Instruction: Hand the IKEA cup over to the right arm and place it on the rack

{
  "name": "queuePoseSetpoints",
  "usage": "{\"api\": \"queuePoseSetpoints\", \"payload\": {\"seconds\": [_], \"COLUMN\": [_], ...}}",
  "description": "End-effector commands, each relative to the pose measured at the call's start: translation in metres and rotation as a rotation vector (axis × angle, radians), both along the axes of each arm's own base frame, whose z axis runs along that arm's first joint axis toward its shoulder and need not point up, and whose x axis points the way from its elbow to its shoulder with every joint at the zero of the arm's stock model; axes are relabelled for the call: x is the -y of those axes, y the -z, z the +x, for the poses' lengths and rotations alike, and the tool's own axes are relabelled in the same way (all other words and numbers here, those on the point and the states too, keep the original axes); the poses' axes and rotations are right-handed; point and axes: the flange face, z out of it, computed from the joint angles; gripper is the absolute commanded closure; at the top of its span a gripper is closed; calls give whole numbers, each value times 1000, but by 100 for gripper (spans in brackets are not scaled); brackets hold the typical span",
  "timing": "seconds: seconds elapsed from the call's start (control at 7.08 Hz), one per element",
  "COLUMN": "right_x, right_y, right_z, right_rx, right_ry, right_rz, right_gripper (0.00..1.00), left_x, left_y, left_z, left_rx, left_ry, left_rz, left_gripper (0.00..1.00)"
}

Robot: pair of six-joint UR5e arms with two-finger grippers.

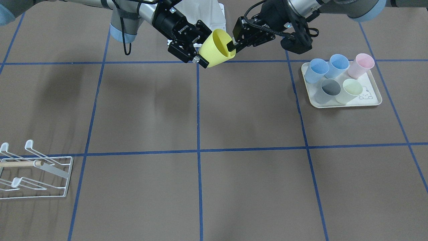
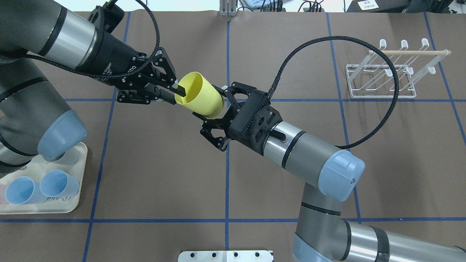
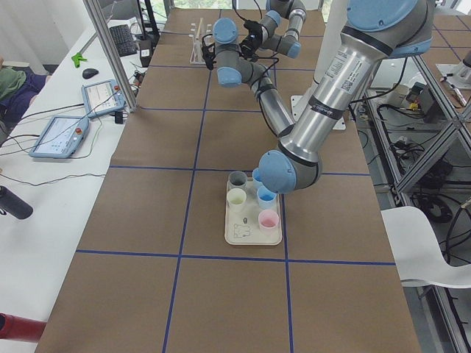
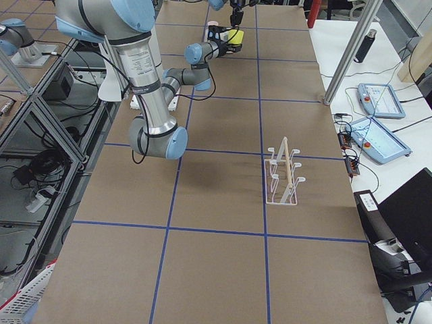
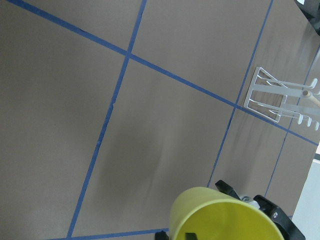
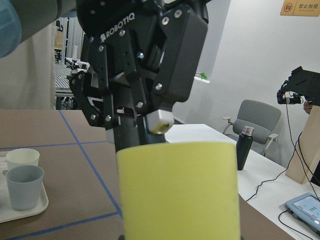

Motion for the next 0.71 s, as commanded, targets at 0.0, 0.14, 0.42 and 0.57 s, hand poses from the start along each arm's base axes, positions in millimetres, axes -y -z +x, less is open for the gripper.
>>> {"api": "queuePoseSetpoints", "payload": {"seconds": [0.0,0.14,0.42,0.57], "right_x": [1,3,30,48], "right_y": [-1,0,-4,-3], "right_z": [1,3,18,28], "right_rx": [0,7,-4,-83], "right_ry": [-2,-4,-41,-73], "right_rz": [-3,-9,-92,-142], "right_gripper": [61,62,67,72], "left_x": [11,21,39,46], "left_y": [-4,-12,-57,-90], "left_z": [-20,-36,-71,-92], "left_rx": [5,15,71,114], "left_ry": [29,60,120,144], "left_rz": [16,21,49,81], "left_gripper": [0,0,0,0]}}
